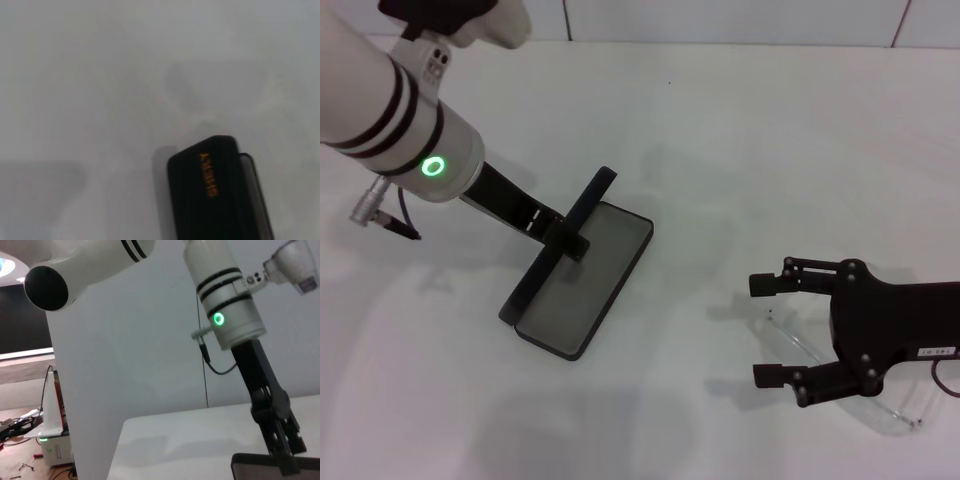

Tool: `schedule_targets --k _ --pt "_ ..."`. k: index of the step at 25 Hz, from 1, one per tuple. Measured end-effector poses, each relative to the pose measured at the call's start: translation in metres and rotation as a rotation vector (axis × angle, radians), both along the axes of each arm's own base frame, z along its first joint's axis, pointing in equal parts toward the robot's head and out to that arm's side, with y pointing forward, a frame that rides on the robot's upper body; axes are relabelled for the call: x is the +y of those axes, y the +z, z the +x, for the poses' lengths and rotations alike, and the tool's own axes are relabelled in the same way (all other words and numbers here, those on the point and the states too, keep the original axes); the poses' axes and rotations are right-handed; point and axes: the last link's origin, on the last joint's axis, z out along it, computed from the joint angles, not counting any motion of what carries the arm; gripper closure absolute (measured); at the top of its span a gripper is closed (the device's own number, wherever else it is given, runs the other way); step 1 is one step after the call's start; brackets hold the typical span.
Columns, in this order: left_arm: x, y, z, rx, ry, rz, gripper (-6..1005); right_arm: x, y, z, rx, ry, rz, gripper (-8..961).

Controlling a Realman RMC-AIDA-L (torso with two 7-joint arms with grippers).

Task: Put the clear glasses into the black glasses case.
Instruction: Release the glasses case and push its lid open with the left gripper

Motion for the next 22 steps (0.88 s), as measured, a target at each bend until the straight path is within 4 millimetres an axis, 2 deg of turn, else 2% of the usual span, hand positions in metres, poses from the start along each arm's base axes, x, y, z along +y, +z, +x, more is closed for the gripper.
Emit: schedule_targets --k 6,14,19,22 --pt "0.008 -0.012 -0.005 0.020 0.013 -0.003 154 -0.001 -0.002 0.002 0.005 -0.017 -0.005 84" --pt "0.006 -0.017 -0.004 0.045 -0.042 -0.028 170 -0.001 -0.002 0.004 0.002 -0.024 -0.002 84" --pt "0.005 -0.018 -0.003 0.050 -0.053 -0.035 436 -0.001 -0.002 0.005 0.001 -0.025 -0.001 83" --pt "0.005 -0.018 -0.002 0.052 -0.056 -0.035 537 -0.001 -0.002 0.005 0.001 -0.026 0.000 84"
